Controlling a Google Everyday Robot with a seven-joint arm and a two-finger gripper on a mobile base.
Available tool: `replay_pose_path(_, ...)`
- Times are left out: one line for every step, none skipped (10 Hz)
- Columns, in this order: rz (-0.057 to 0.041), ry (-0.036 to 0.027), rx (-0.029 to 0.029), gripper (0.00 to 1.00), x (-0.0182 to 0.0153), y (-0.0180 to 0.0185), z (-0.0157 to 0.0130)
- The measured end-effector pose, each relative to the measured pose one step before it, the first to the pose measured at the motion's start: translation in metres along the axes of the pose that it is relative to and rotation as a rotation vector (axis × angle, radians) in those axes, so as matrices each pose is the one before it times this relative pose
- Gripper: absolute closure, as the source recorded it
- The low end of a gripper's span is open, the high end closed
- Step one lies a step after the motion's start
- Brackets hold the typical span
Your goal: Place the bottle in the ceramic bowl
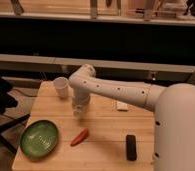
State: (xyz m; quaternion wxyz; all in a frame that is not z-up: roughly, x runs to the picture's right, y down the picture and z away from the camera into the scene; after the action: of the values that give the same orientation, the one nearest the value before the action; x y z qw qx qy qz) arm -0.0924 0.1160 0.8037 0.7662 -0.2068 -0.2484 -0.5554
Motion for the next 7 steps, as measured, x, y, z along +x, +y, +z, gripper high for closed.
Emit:
replay_pose_path(-0.01613,0.00242,-0.00211,0.98,-0.00669,-0.00377,-0.00105)
replay_pose_path(-0.01198,0.00174,-0.00245,0.98,-0.00358,-0.00263,-0.00002)
replay_pose_path(-0.02809,0.00180,-0.00301,0.98,-0.00604,-0.00183,-0.00169)
replay_pose_path(-0.02518,0.00186,-0.00185,0.98,-0.00838,-0.00288,-0.00095)
replay_pose_path(-0.02177,-0.00300,0.00002,0.98,-0.00844,-0.00436,0.00020)
replay_pose_path(-0.02084,-0.00059,0.00022,0.98,-0.00737,-0.00413,-0.00043)
replay_pose_path(-0.00866,0.00156,-0.00248,0.98,-0.00248,-0.00057,-0.00032)
